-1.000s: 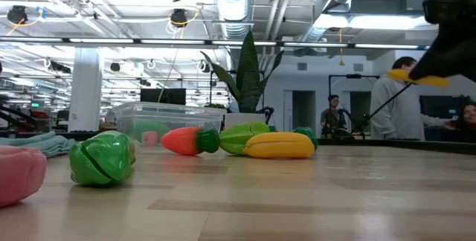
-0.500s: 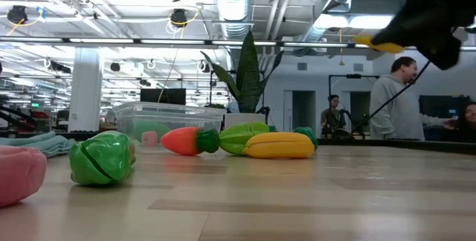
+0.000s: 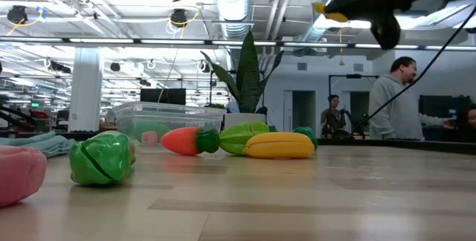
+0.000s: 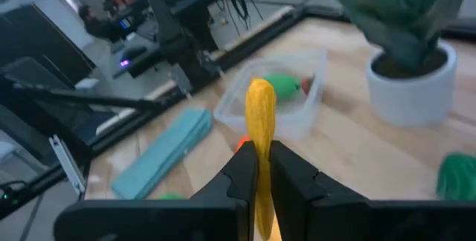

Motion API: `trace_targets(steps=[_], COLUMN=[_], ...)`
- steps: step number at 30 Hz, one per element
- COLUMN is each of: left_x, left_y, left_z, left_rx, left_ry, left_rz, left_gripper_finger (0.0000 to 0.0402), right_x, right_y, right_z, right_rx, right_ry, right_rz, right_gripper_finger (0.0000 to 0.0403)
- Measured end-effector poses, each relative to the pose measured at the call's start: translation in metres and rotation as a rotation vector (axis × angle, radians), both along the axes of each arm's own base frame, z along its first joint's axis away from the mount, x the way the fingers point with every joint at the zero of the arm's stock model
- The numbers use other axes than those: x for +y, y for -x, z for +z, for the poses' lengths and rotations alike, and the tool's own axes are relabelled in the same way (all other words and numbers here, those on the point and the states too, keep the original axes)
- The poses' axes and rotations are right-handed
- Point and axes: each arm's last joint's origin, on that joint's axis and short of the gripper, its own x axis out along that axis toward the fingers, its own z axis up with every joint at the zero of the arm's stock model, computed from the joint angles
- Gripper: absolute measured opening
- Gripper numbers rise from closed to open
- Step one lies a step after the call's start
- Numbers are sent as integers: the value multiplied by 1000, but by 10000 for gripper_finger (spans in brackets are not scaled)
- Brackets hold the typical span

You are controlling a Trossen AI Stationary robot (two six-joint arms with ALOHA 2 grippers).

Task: Pick and placing Produce into tupperware
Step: Put the yellow chili pepper into the transparent container

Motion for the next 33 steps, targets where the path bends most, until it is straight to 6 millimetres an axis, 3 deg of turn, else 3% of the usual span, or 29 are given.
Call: trace_targets(steps=[11,18,33], left_x=[2,3,3], left_y=[5,7,8], left_z=[-11,-15,-17], left_rx=[114,144,158], left_ry=[-15,20,29], left_rz=[47,51,64], left_gripper_finger=[178,178,178], right_x=[-19,-24,-43], right_y=[-21,-46,-122], right_z=[2,-12,-31], right_rx=[-60,-112,-55], right_ry=[34,13,27], right_rz=[26,68,206], right_gripper_finger=[26,28,29])
